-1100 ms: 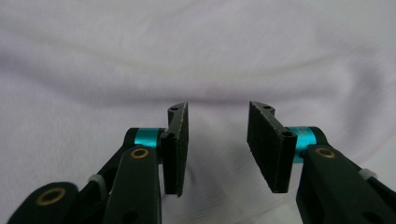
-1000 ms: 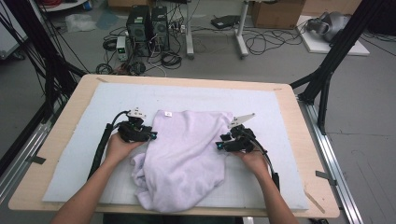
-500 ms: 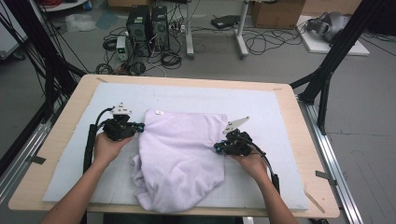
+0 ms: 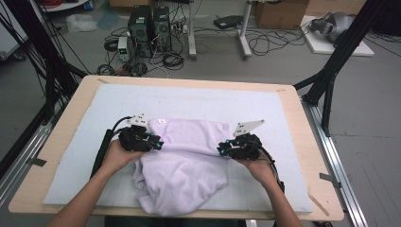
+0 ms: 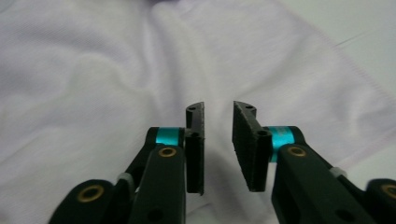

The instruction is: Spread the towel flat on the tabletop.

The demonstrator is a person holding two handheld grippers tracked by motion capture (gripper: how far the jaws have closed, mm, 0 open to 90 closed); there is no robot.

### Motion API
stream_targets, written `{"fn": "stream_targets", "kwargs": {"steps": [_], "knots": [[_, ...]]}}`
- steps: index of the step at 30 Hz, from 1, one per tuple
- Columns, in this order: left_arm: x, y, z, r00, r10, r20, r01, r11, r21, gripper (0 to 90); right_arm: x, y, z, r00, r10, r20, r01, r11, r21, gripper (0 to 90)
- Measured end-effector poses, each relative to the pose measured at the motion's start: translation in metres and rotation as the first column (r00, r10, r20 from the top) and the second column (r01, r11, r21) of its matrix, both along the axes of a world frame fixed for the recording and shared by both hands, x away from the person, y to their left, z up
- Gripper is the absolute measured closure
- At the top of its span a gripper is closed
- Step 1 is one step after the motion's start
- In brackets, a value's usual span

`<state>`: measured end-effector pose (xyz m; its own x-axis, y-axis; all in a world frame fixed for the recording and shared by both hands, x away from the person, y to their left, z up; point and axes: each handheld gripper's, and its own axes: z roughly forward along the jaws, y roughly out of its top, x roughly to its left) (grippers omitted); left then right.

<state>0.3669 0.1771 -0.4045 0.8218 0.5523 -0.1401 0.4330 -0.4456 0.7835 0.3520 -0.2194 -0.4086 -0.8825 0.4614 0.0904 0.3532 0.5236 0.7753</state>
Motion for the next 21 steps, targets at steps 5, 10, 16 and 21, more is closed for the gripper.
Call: {"fn": "stream_targets", "kwargs": {"steps": [5,10,16,21], "knots": [[0.009,0.031,0.008,0.9912,0.127,0.037,-0.125,0.9904,-0.059,82.8,0.022,-0.002,0.003,0.9971,-0.064,0.041,0.064,0.9980,-0.002,70.4],[0.022,0.035,-0.007,0.9850,0.172,0.014,-0.172,0.9850,-0.016,86.1,0.043,-0.003,-0.010,0.9905,-0.130,0.044,0.131,0.9909,-0.029,69.5],[0.033,0.010,-0.030,0.9841,0.178,-0.004,-0.178,0.9837,0.029,73.1,0.057,-0.004,-0.031,0.9846,-0.174,0.015,0.175,0.9818,-0.074,65.0],[0.038,-0.005,-0.041,0.9859,0.164,-0.032,-0.165,0.9863,-0.006,71.1,0.060,-0.004,-0.036,0.9832,-0.182,-0.006,0.181,0.9803,-0.078,64.2]]}}
